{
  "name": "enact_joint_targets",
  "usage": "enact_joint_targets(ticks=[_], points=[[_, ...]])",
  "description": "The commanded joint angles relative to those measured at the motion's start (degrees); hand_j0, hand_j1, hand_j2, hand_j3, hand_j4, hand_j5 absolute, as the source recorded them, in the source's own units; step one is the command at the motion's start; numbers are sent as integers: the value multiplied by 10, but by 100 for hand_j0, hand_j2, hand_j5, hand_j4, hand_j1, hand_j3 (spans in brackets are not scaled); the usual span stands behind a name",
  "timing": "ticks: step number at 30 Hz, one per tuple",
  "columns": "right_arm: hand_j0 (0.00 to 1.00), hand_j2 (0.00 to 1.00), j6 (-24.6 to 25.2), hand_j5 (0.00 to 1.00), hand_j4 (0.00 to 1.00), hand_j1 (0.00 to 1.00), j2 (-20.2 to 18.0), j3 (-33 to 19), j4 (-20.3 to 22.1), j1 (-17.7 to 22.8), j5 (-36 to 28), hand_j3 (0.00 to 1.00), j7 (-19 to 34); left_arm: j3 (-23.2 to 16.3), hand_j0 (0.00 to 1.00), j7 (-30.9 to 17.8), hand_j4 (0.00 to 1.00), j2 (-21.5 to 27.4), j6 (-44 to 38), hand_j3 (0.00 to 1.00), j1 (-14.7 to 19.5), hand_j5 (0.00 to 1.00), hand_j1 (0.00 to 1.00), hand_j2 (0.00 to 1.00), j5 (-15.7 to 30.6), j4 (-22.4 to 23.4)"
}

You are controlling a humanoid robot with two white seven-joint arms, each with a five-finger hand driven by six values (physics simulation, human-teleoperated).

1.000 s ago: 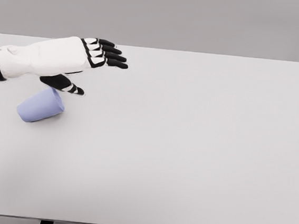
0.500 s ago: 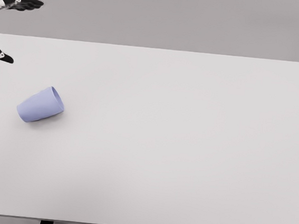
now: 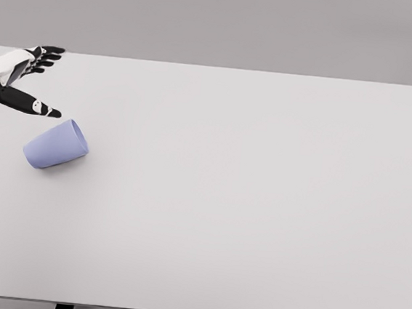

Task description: Flip the cup with left arm and place it on the table

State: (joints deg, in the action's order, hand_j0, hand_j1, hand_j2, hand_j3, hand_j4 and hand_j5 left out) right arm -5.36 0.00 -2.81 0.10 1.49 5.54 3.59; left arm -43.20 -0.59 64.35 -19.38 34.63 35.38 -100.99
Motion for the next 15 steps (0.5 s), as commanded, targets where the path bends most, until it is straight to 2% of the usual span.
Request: enact_joint_targets(ticks=[1, 3, 5, 6, 9, 12, 15], points=[[100, 100, 0, 100, 100, 100, 0, 0, 0, 0, 0, 100, 0, -14, 100, 10, 100, -1, -5, 100, 1, 100, 100, 100, -15, -1], [100, 100, 0, 100, 100, 100, 0, 0, 0, 0, 0, 100, 0, -14, 100, -49, 100, 15, 0, 100, 0, 100, 100, 100, -28, -1], [100, 100, 0, 100, 100, 100, 0, 0, 0, 0, 1, 100, 0, -15, 100, -139, 100, 25, 9, 100, 1, 100, 100, 100, -42, -1], [100, 100, 0, 100, 100, 100, 0, 0, 1, 0, 0, 100, 0, -15, 100, -157, 100, 31, 18, 100, 1, 100, 100, 100, -45, -1], [100, 100, 0, 100, 100, 100, 0, 0, 0, 0, 0, 100, -1, -17, 100, -158, 100, 26, 24, 100, 1, 100, 100, 100, -45, -1], [100, 100, 0, 100, 100, 100, 0, 0, 0, 0, 0, 100, 0, -24, 100, -155, 100, -5, 15, 100, 1, 100, 100, 100, -53, 0], [100, 100, 0, 100, 100, 100, 0, 0, 0, 0, 0, 100, 0, -33, 100, -122, 100, -42, -16, 100, -1, 100, 100, 100, -119, 0]])
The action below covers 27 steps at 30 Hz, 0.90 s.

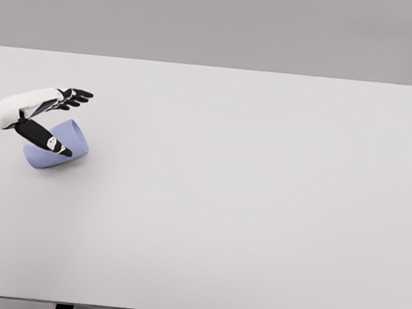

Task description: Flip the cup with left arm and place it on the table

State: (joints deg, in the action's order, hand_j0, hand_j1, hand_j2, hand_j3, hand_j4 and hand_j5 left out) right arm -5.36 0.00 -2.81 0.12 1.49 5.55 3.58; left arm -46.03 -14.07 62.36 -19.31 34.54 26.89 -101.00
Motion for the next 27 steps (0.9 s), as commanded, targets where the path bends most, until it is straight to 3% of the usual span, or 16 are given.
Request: enact_joint_targets(ticks=[1, 5, 10, 27], points=[[100, 100, 0, 100, 100, 100, 0, 0, 0, 0, 0, 100, 0, -10, 100, 39, 100, -24, -24, 100, 0, 100, 100, 100, -42, 0], [100, 100, 0, 100, 100, 100, 0, 0, 1, 0, 0, 100, 0, -12, 100, 48, 100, -22, -31, 100, -6, 100, 100, 100, -52, 0], [100, 100, 0, 100, 100, 100, 0, 0, 0, 0, 0, 100, 0, -12, 100, 48, 100, -26, -60, 100, -20, 100, 100, 100, -98, 0], [100, 100, 0, 100, 100, 100, 0, 0, 0, 1, 0, 100, 0, -12, 100, 48, 100, -45, -62, 100, -40, 100, 100, 100, -134, 6]])
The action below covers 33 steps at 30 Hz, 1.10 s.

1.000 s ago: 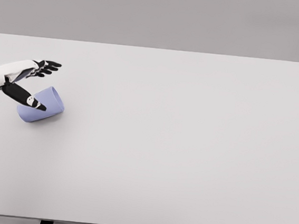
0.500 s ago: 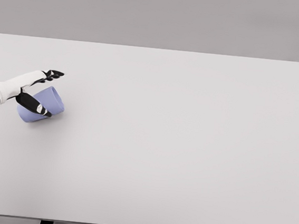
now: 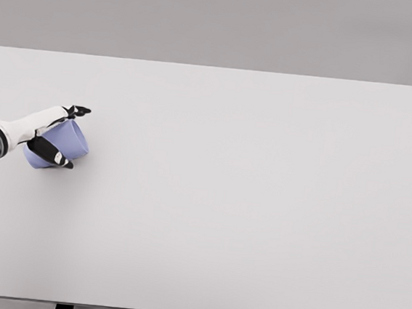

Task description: Flip the cup with left arm and place it on the table

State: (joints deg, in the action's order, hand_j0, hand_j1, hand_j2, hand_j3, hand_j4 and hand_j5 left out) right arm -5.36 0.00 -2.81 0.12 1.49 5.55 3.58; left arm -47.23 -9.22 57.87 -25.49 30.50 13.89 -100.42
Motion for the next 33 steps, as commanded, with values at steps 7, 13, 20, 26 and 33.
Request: enact_joint_targets(ticks=[7, 13, 20, 26, 33], points=[[100, 100, 0, 100, 100, 100, 0, 0, 0, 0, 0, 100, 0, 0, 100, 13, 100, -1, -1, 100, -1, 100, 100, 100, -4, 5], [100, 100, 0, 100, 100, 100, 0, 0, 0, 0, 0, 100, 0, 0, 99, 13, 99, -8, -28, 99, -3, 99, 99, 99, -4, 5], [100, 100, 0, 100, 100, 100, 0, 0, 0, 0, 0, 100, 0, 0, 60, 13, 60, -13, -39, 60, -4, 60, 60, 60, -4, 5], [100, 100, 0, 100, 100, 100, 0, 0, 0, 0, 0, 100, 0, 1, 47, 12, 47, -14, -39, 47, -7, 47, 47, 47, 2, 5], [100, 100, 0, 100, 100, 100, 0, 0, 1, 0, 0, 100, 0, 12, 49, 6, 49, -7, -8, 49, 7, 49, 49, 49, 55, 4]])
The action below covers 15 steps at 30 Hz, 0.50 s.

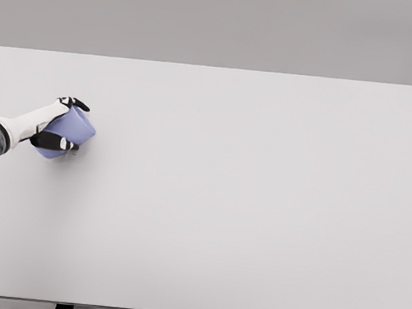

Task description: Flip the cup with left arm and place it on the table

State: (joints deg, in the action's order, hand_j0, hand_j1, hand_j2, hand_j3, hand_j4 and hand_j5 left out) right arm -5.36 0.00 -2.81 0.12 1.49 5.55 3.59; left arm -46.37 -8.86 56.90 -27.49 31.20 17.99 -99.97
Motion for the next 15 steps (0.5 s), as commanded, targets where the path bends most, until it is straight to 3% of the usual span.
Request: enact_joint_targets(ticks=[1, 6, 10, 15], points=[[100, 100, 0, 100, 100, 100, 0, 0, 0, 0, 0, 100, 0, 8, 49, 2, 49, 11, 28, 49, -1, 49, 49, 49, 28, 0], [100, 100, 0, 100, 100, 100, 0, 0, 0, 0, 0, 100, 0, 29, 52, 2, 52, 24, 75, 52, -1, 52, 52, 52, 94, 0], [100, 100, 0, 100, 100, 100, 0, 0, 1, 0, 1, 100, 0, 37, 54, 2, 54, 65, 193, 54, -11, 54, 54, 54, 192, 6], [100, 100, 0, 100, 100, 100, 0, 0, 1, 0, 0, 100, -1, 35, 56, -2, 56, 54, 320, 56, -48, 56, 56, 56, 237, 47]])
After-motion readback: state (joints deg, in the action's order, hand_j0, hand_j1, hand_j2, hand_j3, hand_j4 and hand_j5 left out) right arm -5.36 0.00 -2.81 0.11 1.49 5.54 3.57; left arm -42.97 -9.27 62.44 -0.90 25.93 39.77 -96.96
